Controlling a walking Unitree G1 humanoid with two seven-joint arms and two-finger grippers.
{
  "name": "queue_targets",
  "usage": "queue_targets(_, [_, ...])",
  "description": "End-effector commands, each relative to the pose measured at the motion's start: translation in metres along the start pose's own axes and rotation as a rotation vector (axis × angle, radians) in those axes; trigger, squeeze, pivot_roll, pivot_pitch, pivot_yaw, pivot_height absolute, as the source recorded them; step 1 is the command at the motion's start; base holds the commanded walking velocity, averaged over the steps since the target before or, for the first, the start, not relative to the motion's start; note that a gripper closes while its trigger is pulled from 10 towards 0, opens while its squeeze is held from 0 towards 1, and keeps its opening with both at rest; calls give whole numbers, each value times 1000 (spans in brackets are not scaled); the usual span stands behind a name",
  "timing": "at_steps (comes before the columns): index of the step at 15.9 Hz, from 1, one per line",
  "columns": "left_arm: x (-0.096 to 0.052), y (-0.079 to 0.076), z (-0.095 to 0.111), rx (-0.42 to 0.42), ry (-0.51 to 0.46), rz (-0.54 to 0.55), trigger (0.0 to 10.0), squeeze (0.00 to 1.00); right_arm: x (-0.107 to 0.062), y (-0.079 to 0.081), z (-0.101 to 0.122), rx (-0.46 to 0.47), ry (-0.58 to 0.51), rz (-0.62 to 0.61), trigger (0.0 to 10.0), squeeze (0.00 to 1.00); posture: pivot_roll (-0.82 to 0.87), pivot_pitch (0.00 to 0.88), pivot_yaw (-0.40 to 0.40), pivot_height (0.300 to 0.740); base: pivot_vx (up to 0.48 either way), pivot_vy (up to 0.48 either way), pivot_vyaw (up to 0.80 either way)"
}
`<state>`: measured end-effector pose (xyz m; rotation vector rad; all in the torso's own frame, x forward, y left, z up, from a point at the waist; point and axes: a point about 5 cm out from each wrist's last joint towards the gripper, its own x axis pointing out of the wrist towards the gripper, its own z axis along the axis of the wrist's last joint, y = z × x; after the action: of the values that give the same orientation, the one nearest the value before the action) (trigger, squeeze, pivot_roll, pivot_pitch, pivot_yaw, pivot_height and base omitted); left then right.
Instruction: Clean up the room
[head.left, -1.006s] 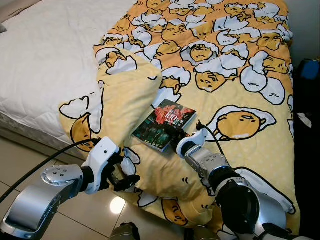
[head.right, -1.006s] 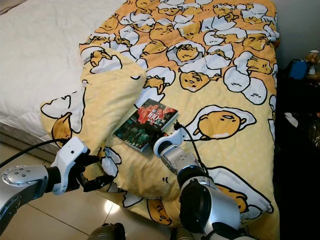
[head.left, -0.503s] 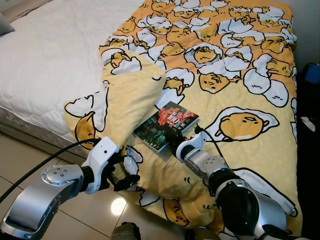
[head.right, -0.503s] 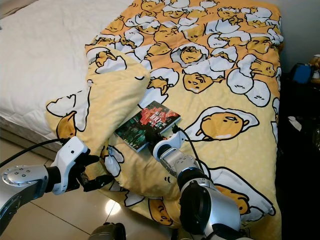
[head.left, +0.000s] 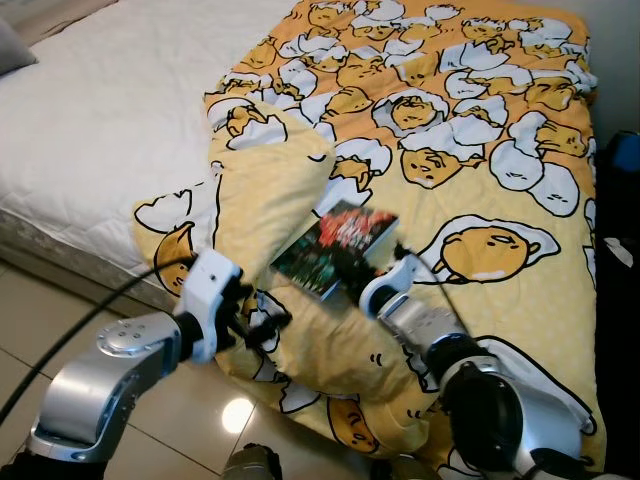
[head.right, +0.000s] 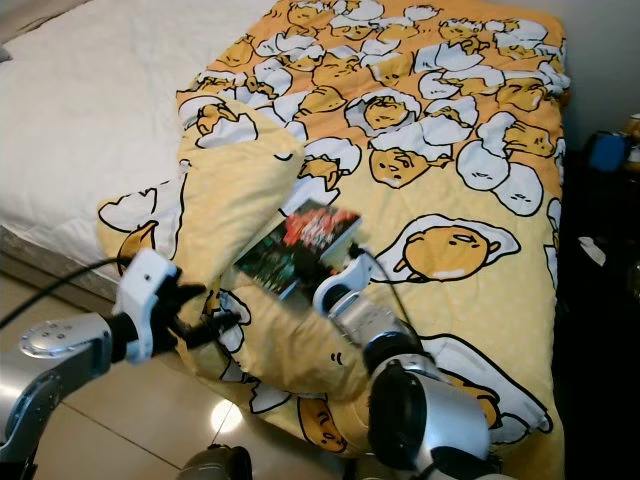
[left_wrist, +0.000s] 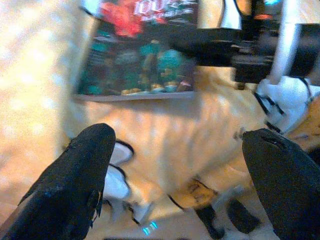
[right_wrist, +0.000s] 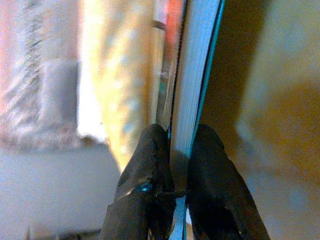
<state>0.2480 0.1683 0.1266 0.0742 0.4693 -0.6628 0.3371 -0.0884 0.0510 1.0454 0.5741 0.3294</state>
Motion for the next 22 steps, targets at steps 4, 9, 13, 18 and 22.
queue_targets(4, [1,20,22,-15,-223,94,10000,0,-36,3,34,-226,58,329,0,0,38,0,69,740,0,0,0])
queue_targets(9, [1,24,34,-415,-307,-177,10000,0,-78,29,45,-449,185,655,0,0,30,0,80,740,0,0,0])
queue_targets(13, [11,23,33,-658,-303,-355,10000,0,-105,56,38,-441,304,893,0,0,20,0,93,740,0,0,0])
queue_targets(18, [15,11,35,-640,-302,-399,0,0,-110,57,30,-415,332,914,0,0,24,0,94,740,0,0,0])
queue_targets(22, [13,6,35,-572,-356,-420,0,0,-111,58,30,-408,340,914,0,0,25,0,93,740,0,0,0])
